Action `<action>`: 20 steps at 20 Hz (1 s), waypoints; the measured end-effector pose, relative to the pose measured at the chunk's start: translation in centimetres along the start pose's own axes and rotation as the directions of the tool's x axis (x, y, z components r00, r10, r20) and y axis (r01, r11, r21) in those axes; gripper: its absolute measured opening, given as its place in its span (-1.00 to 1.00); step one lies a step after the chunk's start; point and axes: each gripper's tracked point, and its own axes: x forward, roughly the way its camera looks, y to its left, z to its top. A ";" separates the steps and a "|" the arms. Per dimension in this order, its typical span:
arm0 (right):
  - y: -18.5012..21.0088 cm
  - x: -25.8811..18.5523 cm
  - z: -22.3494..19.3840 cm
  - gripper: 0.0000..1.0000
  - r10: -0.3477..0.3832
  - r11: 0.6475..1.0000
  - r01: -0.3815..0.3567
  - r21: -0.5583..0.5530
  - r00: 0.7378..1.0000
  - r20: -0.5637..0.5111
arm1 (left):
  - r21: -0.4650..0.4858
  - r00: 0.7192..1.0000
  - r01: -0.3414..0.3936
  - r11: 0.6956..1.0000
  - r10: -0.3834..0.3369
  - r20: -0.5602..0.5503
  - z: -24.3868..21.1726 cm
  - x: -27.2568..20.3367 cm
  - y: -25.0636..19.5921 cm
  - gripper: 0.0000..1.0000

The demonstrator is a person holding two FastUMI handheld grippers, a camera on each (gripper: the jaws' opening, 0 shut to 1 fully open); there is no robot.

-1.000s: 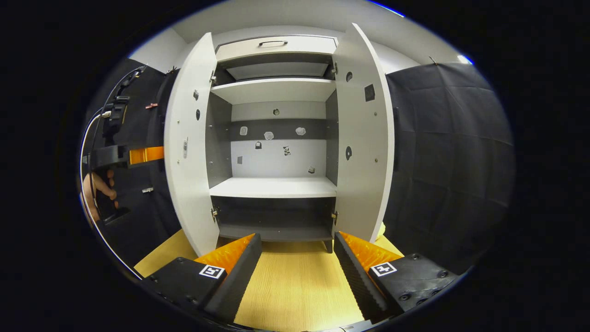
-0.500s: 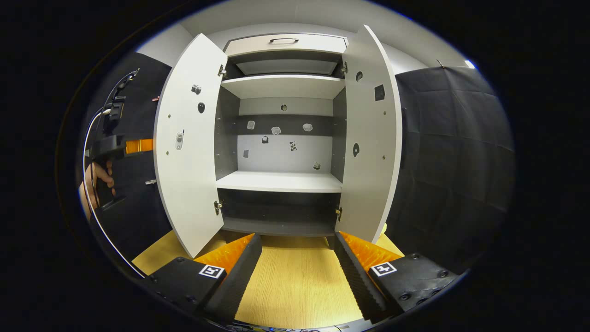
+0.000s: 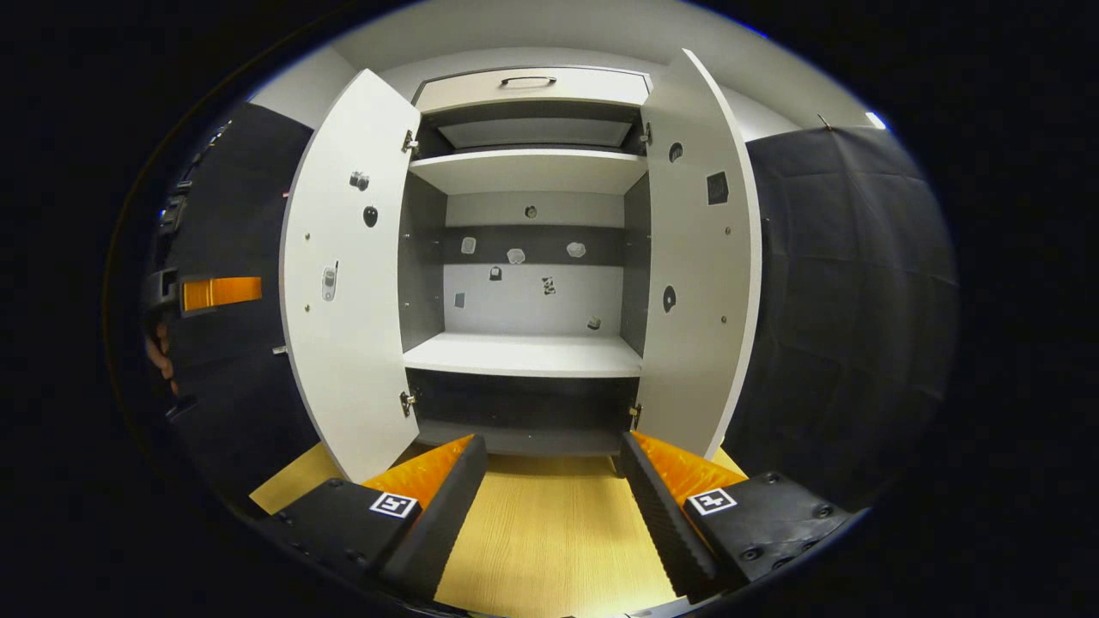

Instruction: Open the right door of the double-door shoe cabinet with the right hand, and open the left door with the left hand.

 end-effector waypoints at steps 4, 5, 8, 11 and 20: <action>-1.1 0.8 1.3 0.96 0.008 1.000 -0.008 0.029 1.000 0.023 | -0.005 1.000 0.023 1.000 -0.022 0.020 0.0 -0.2 -1.8 -0.88; -1.7 1.2 1.7 0.96 0.004 0.999 -0.004 0.031 1.000 0.027 | 0.010 0.999 0.031 0.999 -0.032 0.025 -0.1 -0.2 -2.2 -0.83; -4.2 2.0 2.4 0.96 -0.012 0.999 0.010 0.042 0.999 0.043 | 0.067 0.999 0.039 0.997 -0.040 0.015 -0.7 -0.2 -2.7 -0.75; -6.5 2.5 2.1 0.96 -0.021 0.999 0.020 0.032 0.999 0.033 | 0.079 1.000 0.026 0.997 -0.026 -0.006 -1.4 -0.3 -3.0 -0.03; -8.3 3.1 1.4 0.97 0.057 0.997 -0.059 0.044 0.998 0.041 | 0.080 0.999 0.004 0.997 -0.001 -0.041 -2.7 -0.2 -4.5 0.96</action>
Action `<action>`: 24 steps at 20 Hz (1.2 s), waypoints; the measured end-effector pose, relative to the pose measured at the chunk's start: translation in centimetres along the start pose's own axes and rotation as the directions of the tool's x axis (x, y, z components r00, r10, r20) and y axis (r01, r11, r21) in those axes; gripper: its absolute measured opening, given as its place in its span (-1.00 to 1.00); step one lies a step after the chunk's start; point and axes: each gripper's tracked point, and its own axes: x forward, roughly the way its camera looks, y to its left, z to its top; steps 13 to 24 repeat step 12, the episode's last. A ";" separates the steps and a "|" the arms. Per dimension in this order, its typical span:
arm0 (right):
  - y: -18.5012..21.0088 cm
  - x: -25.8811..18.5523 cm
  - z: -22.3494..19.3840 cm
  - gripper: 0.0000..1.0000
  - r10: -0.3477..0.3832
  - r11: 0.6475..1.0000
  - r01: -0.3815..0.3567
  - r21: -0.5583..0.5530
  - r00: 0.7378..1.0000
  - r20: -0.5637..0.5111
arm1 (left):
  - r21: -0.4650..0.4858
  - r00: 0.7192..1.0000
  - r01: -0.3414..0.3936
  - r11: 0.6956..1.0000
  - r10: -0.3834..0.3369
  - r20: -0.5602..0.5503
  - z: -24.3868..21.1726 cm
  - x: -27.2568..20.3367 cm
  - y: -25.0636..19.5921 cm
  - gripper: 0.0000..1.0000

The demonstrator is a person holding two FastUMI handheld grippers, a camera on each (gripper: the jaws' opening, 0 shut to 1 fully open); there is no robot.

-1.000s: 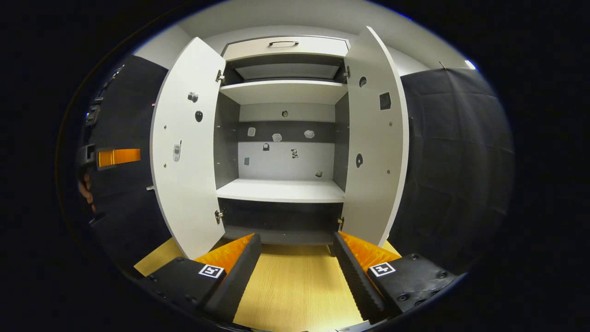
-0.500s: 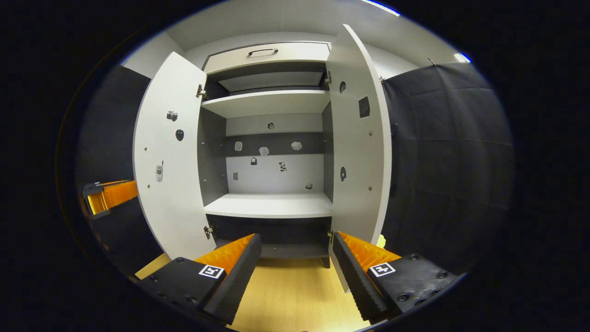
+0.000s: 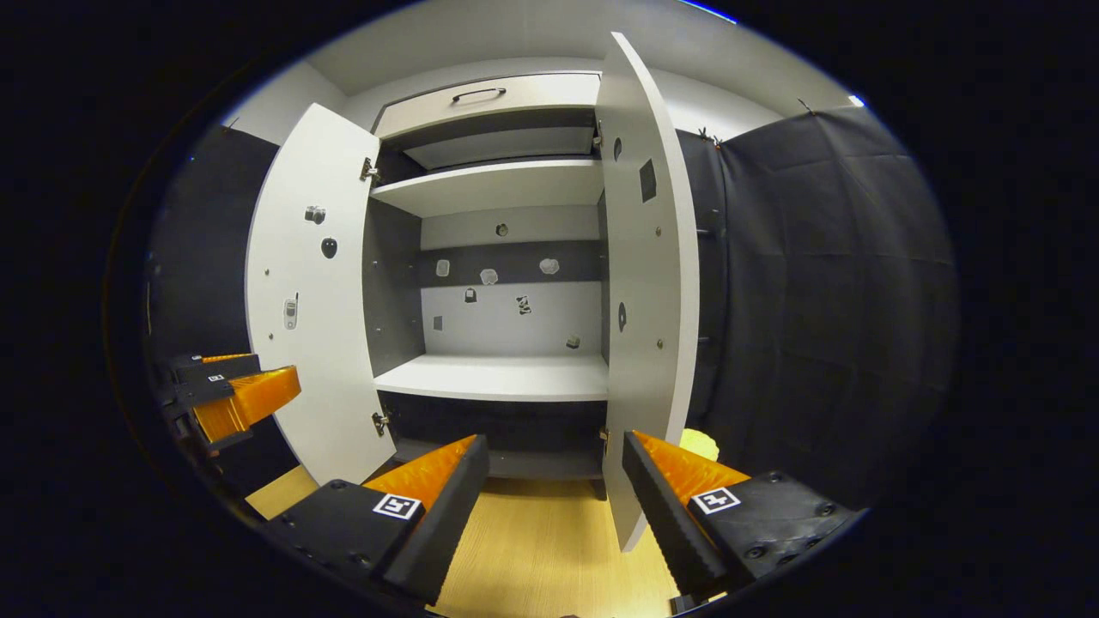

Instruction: Open the right door of the double-door shoe cabinet with the right hand, and open the left door with the left hand.

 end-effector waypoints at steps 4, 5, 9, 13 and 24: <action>0.2 0.3 -1.1 0.97 0.012 1.000 -0.013 -0.018 1.000 -0.022 | 0.011 0.999 -0.034 0.999 0.034 -0.004 -0.4 0.1 -0.2 0.94; 0.4 0.2 -1.4 0.97 0.016 1.000 -0.016 -0.020 1.000 -0.027 | 0.008 0.999 -0.031 0.999 0.031 -0.007 -0.4 0.0 -0.3 0.94; 2.0 -0.4 -2.2 0.97 0.065 0.998 -0.066 -0.020 0.997 -0.043 | -0.017 1.000 -0.016 1.000 0.016 0.000 -0.4 -0.2 -0.7 0.94; 2.3 -0.4 -2.0 0.97 0.064 0.997 -0.066 -0.034 0.997 -0.038 | -0.010 1.000 -0.008 1.000 0.008 0.004 -0.4 0.0 -0.8 0.94; 2.3 -0.4 -2.0 0.97 0.064 0.997 -0.066 -0.034 0.997 -0.038 | -0.010 1.000 -0.008 1.000 0.008 0.004 -0.4 0.0 -0.8 0.94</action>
